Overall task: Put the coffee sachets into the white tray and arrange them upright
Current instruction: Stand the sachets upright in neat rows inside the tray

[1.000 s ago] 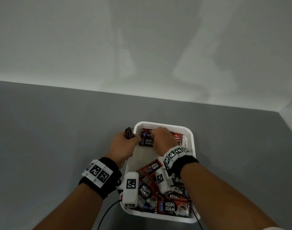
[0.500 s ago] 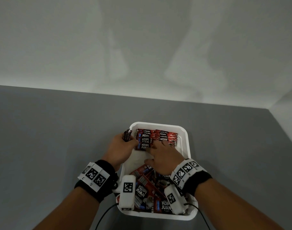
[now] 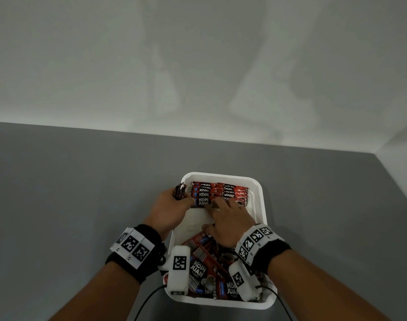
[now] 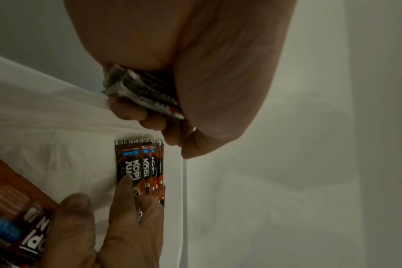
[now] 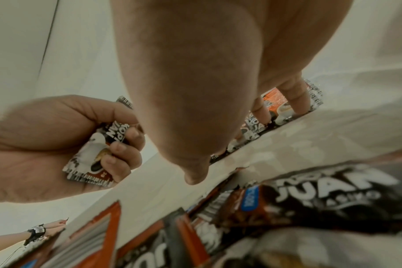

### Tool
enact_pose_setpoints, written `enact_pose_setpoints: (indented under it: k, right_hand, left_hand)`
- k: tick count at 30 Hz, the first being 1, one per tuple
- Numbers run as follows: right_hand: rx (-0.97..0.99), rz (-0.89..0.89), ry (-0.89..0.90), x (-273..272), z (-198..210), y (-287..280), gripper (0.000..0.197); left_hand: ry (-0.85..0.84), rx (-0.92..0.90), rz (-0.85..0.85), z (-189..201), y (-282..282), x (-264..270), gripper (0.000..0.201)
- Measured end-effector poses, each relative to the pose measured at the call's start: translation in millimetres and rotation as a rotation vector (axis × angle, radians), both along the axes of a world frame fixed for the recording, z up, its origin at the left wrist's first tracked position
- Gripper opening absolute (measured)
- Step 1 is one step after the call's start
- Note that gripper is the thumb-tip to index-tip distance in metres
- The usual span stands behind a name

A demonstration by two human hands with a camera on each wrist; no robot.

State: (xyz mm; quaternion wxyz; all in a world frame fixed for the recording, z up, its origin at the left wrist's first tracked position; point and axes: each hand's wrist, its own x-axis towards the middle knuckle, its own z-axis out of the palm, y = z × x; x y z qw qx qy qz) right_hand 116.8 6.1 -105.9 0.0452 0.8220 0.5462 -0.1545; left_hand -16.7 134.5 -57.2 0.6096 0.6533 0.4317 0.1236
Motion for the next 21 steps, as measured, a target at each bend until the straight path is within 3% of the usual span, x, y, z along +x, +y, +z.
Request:
enact_pose_setpoints:
  k: [13, 17, 21]
  right_hand:
    - [-0.003, 0.005, -0.018, -2.6, 0.1, 1.5, 0.072]
    - [-0.014, 0.007, 0.001, -2.4, 5.1, 1.1, 0.071]
    - [0.078, -0.04, 0.131, 3.7, 20.4, 1.2, 0.063]
  left_hand:
    - [-0.021, -0.025, -0.014, 3.5, -1.2, -1.2, 0.015]
    - [-0.081, -0.154, 0.062, 7.9, -2.3, 2.5, 0.012]
    - [-0.178, -0.309, 0.112, 13.0, -3.6, 10.1, 0.025]
